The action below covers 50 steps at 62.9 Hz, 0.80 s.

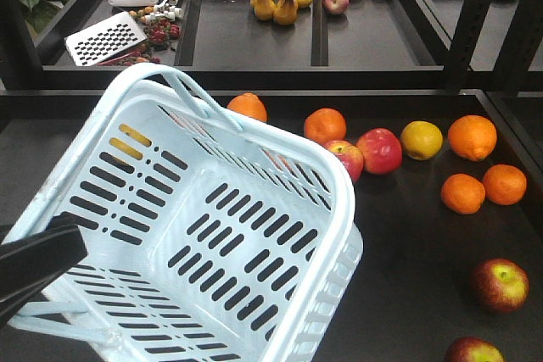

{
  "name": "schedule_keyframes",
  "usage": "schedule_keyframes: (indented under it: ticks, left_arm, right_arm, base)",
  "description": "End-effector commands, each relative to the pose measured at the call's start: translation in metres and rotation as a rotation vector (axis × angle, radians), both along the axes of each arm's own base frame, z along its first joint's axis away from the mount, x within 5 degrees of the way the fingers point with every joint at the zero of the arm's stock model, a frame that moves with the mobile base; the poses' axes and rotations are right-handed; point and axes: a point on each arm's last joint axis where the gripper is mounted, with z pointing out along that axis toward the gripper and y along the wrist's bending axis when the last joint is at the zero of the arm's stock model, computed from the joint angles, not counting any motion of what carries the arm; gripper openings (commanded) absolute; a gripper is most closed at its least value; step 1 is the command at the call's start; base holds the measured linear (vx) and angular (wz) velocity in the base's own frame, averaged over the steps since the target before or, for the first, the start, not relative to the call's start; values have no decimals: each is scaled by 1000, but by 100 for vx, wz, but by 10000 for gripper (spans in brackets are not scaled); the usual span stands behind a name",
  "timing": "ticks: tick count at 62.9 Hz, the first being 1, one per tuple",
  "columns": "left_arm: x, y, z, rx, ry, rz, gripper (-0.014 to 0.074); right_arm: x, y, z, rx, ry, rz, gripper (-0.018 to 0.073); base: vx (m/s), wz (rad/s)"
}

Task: Pick three apples into basket with both arms
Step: 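Drive the base up to the apple table, basket held in left gripper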

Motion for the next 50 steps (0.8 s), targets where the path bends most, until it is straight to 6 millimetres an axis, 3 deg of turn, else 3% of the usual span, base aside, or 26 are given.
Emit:
schedule_keyframes:
  ticks: [1, 50]
  left_arm:
    - [2, 2, 7, 30, -36, 37, -6]
    - [2, 2, 7, 30, -36, 37, -6]
  right_arm:
    - [0, 1, 3, -12, -74, 10, -4]
    - [0, 1, 3, -12, -74, 10, -4]
  base:
    - [0, 0]
    - [0, 0]
